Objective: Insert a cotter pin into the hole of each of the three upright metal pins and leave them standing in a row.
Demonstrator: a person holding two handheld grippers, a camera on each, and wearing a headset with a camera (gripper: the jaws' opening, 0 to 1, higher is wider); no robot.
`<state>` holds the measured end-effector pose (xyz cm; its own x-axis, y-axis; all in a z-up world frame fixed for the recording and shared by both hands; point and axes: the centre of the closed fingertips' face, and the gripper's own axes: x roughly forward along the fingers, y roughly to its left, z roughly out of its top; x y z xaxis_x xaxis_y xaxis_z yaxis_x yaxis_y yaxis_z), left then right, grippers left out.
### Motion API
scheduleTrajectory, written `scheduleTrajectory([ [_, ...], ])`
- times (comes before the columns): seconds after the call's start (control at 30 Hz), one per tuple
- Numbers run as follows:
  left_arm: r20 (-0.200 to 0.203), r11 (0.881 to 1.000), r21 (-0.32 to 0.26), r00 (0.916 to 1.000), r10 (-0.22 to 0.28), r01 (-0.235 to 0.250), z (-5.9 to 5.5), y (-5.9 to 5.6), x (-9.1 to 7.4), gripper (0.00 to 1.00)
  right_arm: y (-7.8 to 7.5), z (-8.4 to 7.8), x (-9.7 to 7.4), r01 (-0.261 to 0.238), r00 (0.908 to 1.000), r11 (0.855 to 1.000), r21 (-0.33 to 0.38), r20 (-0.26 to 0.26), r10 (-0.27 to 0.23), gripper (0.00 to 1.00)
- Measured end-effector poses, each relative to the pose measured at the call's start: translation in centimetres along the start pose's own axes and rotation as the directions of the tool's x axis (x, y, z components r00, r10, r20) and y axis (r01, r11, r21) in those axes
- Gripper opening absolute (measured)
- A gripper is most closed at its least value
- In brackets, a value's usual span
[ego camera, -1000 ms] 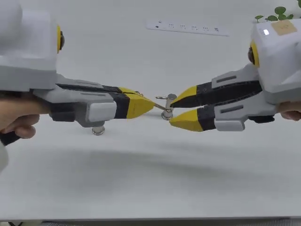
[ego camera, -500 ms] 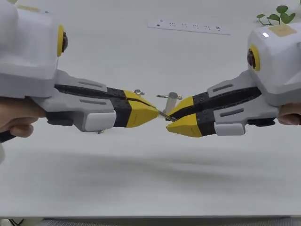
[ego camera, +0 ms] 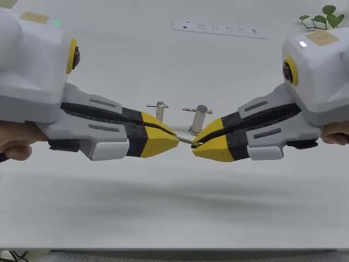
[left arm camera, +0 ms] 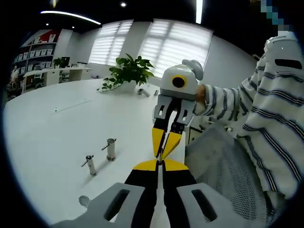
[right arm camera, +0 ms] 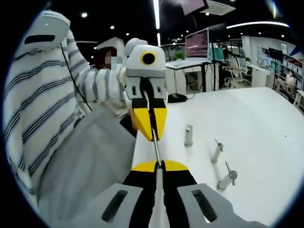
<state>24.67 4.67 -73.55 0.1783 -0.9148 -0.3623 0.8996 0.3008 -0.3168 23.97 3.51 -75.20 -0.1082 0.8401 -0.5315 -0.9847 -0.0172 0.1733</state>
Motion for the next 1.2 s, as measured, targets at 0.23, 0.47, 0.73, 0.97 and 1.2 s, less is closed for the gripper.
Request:
scheduleTrajectory([
  [0.23,-0.029,1.0,0.001,0.9996,0.003,-0.003,-0.8,0.0,0.0,0.01,0.3,0.0,0.2,0.001,0.9997,1.0,-0.021,-0.025,-0.001,0.05],
  [0.47,-0.041,1.0,0.021,0.9992,-0.005,0.006,-1.2,-0.1,-0.1,0.01,0.4,-0.1,0.4,-0.003,0.9988,0.999,-0.034,-0.048,0.002,0.04],
  [0.73,-0.024,0.991,0.131,0.9997,-0.003,0.006,-1.4,-0.1,-0.3,0.03,0.3,-0.2,0.5,0.0,0.9981,0.999,-0.05,-0.062,-0.003,0.04],
  [0.97,-0.049,0.981,0.172,0.9937,0.101,-0.091,-2.3,2.3,-1.0,0.25,-1.0,-0.1,0.3,0.074,0.9944,0.995,-0.062,-0.071,-0.078,0.04],
  [1.2,-0.047,0.954,0.188,0.9679,0.247,-0.234,-3.0,5.8,-2.6,0.4,-1.9,-0.5,0.8,0.128,0.988,0.991,-0.04,-0.082,-0.131,0.04],
])
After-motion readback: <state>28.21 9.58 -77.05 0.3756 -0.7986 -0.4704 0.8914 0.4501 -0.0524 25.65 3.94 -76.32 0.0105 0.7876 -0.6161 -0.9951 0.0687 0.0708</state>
